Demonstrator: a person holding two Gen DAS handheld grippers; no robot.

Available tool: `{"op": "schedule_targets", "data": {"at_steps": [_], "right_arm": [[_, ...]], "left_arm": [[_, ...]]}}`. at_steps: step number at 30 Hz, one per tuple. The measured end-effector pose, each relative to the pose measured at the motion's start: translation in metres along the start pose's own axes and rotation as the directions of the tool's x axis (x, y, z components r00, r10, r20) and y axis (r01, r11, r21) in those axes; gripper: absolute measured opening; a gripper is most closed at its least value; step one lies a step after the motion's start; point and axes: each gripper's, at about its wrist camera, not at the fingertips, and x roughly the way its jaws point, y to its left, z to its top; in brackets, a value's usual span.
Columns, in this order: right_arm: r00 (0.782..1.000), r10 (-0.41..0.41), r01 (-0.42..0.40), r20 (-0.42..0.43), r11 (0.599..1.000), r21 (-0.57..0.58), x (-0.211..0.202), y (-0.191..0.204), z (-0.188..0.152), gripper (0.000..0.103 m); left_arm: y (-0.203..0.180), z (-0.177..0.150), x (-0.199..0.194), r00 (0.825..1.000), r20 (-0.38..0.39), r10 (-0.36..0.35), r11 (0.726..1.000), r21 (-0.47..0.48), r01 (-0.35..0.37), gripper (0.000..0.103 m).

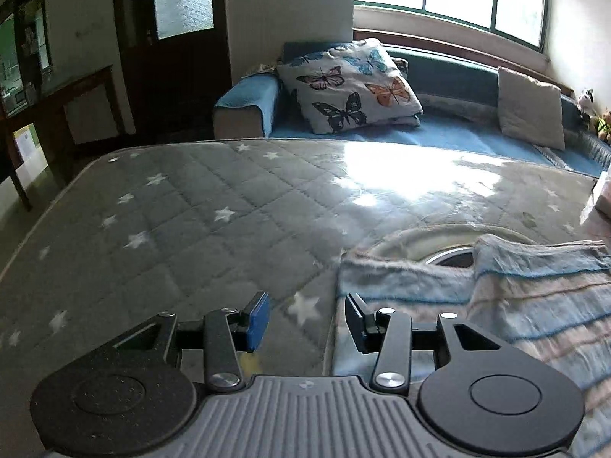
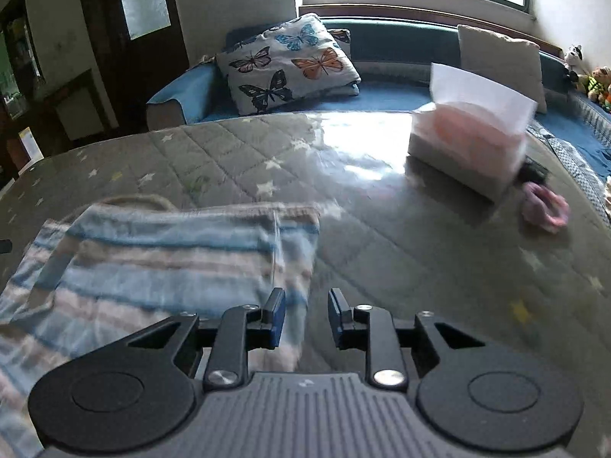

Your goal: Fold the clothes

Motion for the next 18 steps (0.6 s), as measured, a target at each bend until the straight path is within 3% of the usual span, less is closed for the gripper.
{"op": "schedule_targets", "data": {"at_steps": [2,12,15,16,18], "right_arm": [[1.000,-0.001,0.001,0.002,1.000,-0.002,0.016,0.002,0.010,0.029],[1.000,-0.014,0.014,0.009,1.000,0.001,0.053,0.002,0.031,0.029],[1.000,-0.021,0.021,0.013,1.000,-0.007,0.054,0.003,0.031,0.023],[1.000,-0.023,0.023,0.014,1.000,-0.010,0.054,0.004,0.031,0.017],[1.000,-0.024,0.024,0.019,1.000,-0.014,0.054,0.004,0.031,0.006]], "left_arm": [[-0.001,0.003,0.011,1.000,-0.008,-0.011,1.000,-0.005,0.011,0.047],[-0.005,0.008,0.041,0.998,-0.016,-0.056,0.998,0.011,0.056,0.043],[-0.008,0.008,0.042,0.997,-0.003,-0.082,0.996,0.031,0.082,0.011],[-0.009,0.008,0.042,0.997,0.003,-0.078,0.996,0.036,0.077,0.004],[-0.012,0.008,0.041,0.998,0.017,-0.062,0.997,0.046,0.061,0.001]]}}
